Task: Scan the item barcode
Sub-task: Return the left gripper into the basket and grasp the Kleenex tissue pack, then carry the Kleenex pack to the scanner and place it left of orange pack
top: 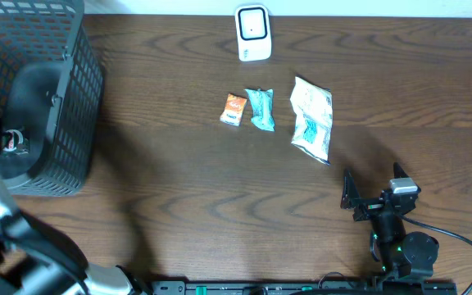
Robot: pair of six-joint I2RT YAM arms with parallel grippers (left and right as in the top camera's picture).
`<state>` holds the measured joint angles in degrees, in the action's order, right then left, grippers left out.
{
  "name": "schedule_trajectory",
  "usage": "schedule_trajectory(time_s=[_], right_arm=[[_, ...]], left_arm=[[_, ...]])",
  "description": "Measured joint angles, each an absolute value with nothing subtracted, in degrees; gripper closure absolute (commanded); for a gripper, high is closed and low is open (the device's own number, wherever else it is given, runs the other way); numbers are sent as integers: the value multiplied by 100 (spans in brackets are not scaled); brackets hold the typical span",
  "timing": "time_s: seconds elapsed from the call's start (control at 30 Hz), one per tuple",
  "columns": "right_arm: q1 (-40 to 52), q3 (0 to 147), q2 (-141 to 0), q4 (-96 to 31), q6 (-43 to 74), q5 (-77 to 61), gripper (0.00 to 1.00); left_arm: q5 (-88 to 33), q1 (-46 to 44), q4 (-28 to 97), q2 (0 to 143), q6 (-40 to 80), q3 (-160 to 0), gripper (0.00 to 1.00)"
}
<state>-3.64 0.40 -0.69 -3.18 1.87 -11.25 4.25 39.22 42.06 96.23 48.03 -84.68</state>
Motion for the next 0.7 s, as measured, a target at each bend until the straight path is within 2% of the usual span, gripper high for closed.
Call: schedule_trajectory(time_s=[0.27,0.37,0.57,0.7], right_arm=[[-364,40,-69,-320,187,-1111,1],[-364,40,-69,-320,187,-1111,1],[-364,40,-69,-320,187,-1111,1],[-364,40,-69,-320,187,-1111,1]], left_arm=[[-1404,3844,3629,8307,4799,-8468,80],[-2405,3420,3288,7926,4650,-8468,80],[-2969,1588,2932,7861,3483,-8468,80],[-2738,357,2930,8193,2635,-8468,79]])
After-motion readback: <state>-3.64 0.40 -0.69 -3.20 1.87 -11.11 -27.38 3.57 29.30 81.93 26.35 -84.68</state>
